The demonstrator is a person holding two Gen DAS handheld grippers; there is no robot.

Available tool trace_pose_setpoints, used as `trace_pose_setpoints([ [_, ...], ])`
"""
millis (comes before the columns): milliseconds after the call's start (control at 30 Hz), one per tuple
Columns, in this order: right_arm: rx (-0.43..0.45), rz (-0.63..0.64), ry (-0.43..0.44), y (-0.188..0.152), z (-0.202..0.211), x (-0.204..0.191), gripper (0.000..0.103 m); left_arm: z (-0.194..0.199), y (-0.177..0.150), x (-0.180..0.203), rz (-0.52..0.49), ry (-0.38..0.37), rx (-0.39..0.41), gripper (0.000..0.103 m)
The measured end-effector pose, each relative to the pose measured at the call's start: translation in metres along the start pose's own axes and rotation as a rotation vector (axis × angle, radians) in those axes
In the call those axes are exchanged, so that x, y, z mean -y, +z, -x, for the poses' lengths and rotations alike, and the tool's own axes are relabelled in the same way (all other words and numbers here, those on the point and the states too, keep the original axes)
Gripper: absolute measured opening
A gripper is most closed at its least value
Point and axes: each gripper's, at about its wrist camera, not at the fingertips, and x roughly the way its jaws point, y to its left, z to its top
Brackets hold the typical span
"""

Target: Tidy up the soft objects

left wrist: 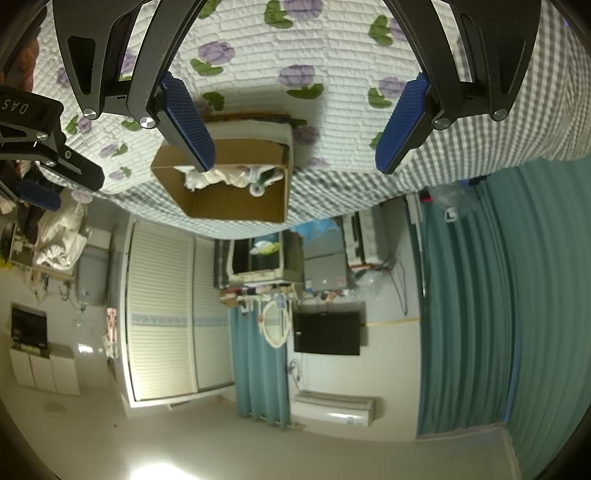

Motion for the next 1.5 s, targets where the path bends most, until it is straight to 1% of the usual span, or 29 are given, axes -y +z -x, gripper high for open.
trace_pose_setpoints([
  [1500, -0.013, -0.001, 0.004, -0.0056, -0.0026, -0.0072, 0.096, 0.0003, -0.0036, 0.0004, 0.01, 0.002, -0.008, 0.09],
])
